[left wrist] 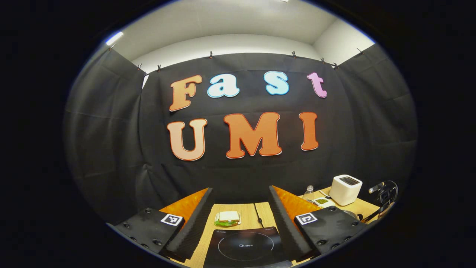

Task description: First push the handle of the pot to place it horizontally, then grasp the pot with both hands and set it on the induction cooktop.

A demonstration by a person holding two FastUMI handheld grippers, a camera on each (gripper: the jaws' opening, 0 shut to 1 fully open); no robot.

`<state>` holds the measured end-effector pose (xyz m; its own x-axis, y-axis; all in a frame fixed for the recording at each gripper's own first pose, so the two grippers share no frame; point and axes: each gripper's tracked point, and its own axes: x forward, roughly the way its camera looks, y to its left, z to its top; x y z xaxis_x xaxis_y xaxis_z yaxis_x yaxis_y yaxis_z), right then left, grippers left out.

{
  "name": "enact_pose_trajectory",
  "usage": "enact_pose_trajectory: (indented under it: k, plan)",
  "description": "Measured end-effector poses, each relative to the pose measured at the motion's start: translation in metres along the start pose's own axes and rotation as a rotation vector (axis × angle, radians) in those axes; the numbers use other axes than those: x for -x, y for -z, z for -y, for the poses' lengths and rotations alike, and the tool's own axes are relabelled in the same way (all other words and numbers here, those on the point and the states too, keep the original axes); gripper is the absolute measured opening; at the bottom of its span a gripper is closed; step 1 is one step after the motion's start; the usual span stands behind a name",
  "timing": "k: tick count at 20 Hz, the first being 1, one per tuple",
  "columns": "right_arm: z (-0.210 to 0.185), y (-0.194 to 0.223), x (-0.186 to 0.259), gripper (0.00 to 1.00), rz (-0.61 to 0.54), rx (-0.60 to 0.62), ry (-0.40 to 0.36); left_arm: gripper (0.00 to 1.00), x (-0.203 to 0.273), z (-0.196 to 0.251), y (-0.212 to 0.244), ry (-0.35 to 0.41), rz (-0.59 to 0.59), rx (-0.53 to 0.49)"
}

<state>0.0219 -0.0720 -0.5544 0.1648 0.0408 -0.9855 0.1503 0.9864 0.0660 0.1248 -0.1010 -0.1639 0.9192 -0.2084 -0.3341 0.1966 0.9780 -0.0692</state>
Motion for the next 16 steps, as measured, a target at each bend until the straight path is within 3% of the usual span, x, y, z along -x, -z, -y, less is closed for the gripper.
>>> enact_pose_trajectory:
  k: [7, 16]
  plan:
    - [0.012, -0.027, -0.008, 0.00, 0.021, -0.020, 0.048, 0.93, -0.019, 0.012, 0.020, 0.019, -0.033, -0.010]
    - [0.024, -0.070, -0.026, 0.00, 0.055, -0.089, -0.002, 0.96, -0.040, 0.025, 0.039, 0.026, -0.069, -0.035]
